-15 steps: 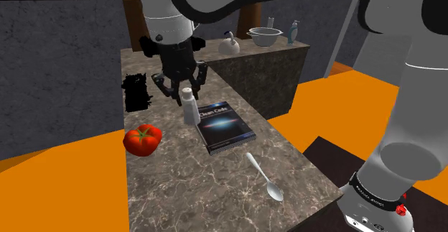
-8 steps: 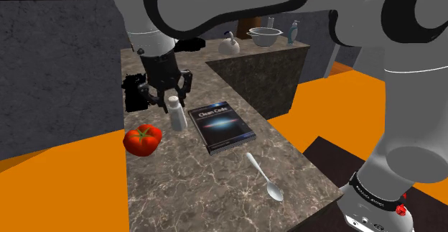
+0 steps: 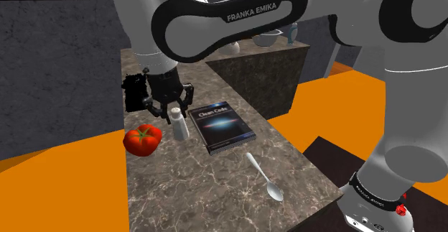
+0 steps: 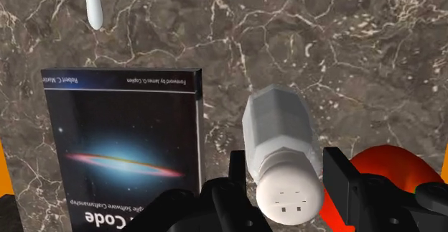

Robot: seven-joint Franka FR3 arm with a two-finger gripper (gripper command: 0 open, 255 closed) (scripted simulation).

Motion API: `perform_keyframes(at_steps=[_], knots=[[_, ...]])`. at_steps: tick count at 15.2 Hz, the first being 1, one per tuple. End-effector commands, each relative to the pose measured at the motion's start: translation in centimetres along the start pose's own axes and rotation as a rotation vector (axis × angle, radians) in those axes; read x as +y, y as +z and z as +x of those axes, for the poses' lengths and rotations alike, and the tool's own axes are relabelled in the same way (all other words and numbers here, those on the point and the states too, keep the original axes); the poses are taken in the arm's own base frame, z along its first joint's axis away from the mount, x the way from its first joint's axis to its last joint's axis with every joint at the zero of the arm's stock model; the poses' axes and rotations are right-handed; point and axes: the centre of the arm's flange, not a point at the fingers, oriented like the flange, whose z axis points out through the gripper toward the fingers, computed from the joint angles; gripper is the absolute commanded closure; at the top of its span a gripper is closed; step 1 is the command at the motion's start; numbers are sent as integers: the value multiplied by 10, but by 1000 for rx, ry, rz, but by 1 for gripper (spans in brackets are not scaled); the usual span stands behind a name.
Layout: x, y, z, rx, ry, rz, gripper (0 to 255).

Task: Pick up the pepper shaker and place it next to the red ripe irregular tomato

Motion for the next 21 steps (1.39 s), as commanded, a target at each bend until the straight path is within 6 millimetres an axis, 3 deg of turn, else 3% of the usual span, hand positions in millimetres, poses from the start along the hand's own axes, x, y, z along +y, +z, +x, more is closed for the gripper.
perform_keyframes(at_steps=[1, 19, 21], knots=[[-2, 11, 0, 0, 0, 0, 255], [-14, 107, -5, 0, 0, 0, 255], [-14, 107, -5, 0, 0, 0, 255]])
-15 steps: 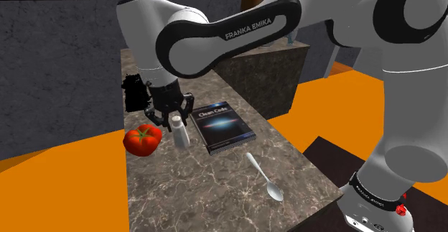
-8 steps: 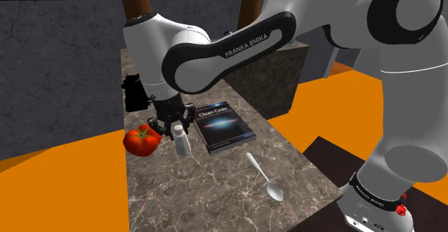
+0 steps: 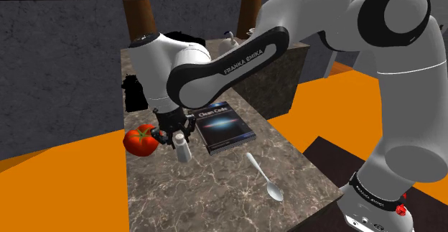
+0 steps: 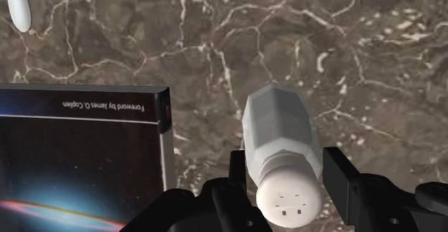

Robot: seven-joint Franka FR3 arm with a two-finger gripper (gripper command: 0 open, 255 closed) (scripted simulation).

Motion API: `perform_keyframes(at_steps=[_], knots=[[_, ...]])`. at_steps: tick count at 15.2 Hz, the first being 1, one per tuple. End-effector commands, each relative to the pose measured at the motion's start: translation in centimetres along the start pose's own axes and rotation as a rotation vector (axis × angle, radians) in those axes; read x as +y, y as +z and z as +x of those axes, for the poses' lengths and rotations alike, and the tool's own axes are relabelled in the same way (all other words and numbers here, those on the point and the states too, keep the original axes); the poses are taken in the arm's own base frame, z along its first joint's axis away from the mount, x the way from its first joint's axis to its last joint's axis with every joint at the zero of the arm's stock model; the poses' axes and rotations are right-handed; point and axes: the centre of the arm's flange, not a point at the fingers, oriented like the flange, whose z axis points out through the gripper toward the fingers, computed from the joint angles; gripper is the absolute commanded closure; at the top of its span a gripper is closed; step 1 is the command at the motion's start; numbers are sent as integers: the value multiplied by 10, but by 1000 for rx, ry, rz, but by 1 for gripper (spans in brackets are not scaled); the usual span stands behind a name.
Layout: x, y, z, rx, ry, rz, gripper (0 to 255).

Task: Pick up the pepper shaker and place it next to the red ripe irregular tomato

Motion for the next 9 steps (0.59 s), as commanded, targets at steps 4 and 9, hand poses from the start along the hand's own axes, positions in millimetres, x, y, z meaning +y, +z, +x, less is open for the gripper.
perform_keyframes(at_steps=[4, 9], knots=[[0, 1, 0, 0, 0, 0, 255], [0, 1, 0, 0, 0, 0, 0]])
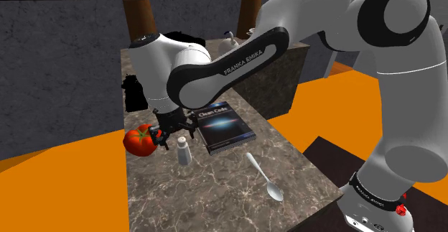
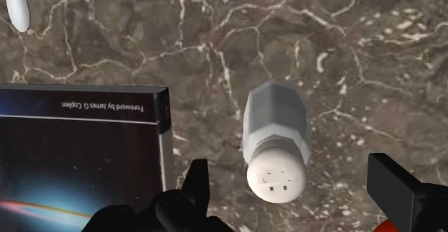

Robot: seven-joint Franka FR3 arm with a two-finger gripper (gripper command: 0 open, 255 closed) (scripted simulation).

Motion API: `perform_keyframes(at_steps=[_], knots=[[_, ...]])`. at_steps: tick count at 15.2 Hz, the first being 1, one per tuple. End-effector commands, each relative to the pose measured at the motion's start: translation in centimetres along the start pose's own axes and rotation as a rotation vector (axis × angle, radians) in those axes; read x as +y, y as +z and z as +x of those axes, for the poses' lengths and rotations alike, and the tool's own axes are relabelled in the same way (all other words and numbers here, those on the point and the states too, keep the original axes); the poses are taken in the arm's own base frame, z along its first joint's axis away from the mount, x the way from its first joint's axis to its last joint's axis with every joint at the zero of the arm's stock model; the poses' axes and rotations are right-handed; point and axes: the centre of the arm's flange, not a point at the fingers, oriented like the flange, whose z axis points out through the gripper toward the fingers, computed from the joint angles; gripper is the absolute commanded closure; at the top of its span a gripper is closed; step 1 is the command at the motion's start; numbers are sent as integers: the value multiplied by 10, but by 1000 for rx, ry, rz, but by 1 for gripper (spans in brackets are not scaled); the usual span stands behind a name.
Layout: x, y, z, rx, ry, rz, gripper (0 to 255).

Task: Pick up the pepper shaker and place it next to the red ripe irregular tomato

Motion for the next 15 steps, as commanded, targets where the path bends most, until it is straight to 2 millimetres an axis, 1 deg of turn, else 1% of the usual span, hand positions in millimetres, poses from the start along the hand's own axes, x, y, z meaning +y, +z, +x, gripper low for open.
perform_keyframes(at_steps=[1, 3, 6, 7, 15], knots=[[0, 0, 0, 0, 0, 0, 0], [0, 0, 0, 0, 0, 0, 0], [0, -40, 0, 0, 0, 0, 0], [0, -50, 0, 0, 0, 0, 0], [0, -50, 0, 0, 0, 0, 0]])
